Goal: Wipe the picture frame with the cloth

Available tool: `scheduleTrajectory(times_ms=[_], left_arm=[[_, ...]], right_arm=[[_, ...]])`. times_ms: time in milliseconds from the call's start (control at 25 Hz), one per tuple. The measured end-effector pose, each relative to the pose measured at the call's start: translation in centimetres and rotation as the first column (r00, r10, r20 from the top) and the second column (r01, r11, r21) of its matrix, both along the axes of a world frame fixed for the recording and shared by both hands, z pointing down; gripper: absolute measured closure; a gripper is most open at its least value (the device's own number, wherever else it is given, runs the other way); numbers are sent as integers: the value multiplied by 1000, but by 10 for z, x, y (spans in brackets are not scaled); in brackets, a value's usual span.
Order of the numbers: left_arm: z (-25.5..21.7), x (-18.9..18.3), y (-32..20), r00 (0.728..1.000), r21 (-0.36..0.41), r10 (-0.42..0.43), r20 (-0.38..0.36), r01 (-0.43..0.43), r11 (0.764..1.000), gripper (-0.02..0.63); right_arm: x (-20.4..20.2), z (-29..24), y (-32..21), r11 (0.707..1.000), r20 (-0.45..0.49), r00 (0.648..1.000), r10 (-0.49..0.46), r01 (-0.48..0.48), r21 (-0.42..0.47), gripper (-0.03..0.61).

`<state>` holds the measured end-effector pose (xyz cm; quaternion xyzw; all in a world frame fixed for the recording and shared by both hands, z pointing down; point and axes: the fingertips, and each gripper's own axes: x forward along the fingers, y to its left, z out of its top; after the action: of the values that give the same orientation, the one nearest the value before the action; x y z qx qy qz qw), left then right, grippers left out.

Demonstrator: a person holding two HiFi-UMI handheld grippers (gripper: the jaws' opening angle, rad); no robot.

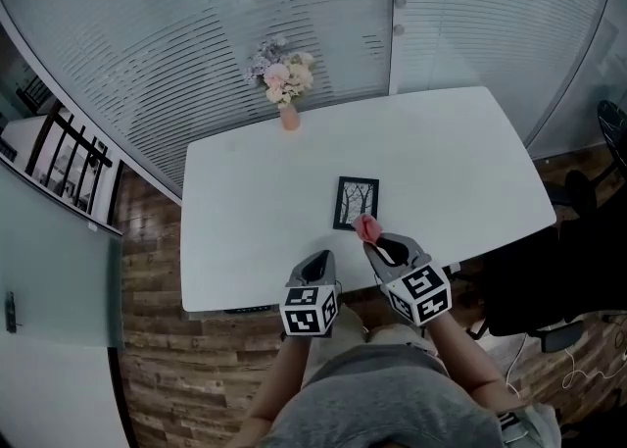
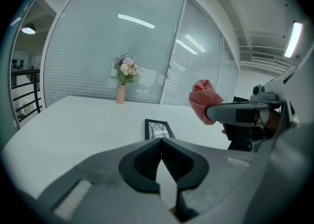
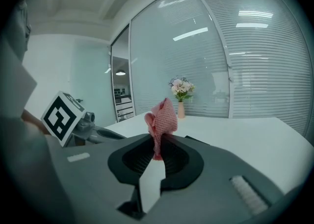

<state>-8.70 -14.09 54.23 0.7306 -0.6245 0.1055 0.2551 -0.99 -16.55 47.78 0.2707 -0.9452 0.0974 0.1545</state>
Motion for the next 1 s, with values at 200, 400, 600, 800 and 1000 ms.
scheduleTrajectory(times_ms=[200, 400, 600, 800, 1000], left_arm=[[15, 2, -17, 1000, -19, 24, 3, -24, 1000, 612], [27, 1, -37, 999, -45, 51, 6, -51, 998, 612], [38, -7, -56, 997, -78, 73, 10, -72, 994, 612], [51, -10, -70, 995, -108, 98, 3, -97, 989, 591], [61, -10, -83, 992, -128, 130, -3, -129, 983, 577]], right_arm=[[-1, 8, -25, 1000, -21, 1000, 17, -17, 7, 537], [-9, 14, -55, 1000, -55, 998, 18, -17, 20, 537], [-23, 26, -83, 1000, -111, 994, 9, -7, 14, 537], [-37, 42, -103, 1000, -174, 985, -17, 21, 20, 537], [-46, 60, -125, 1000, -217, 976, -19, 21, 9, 537]])
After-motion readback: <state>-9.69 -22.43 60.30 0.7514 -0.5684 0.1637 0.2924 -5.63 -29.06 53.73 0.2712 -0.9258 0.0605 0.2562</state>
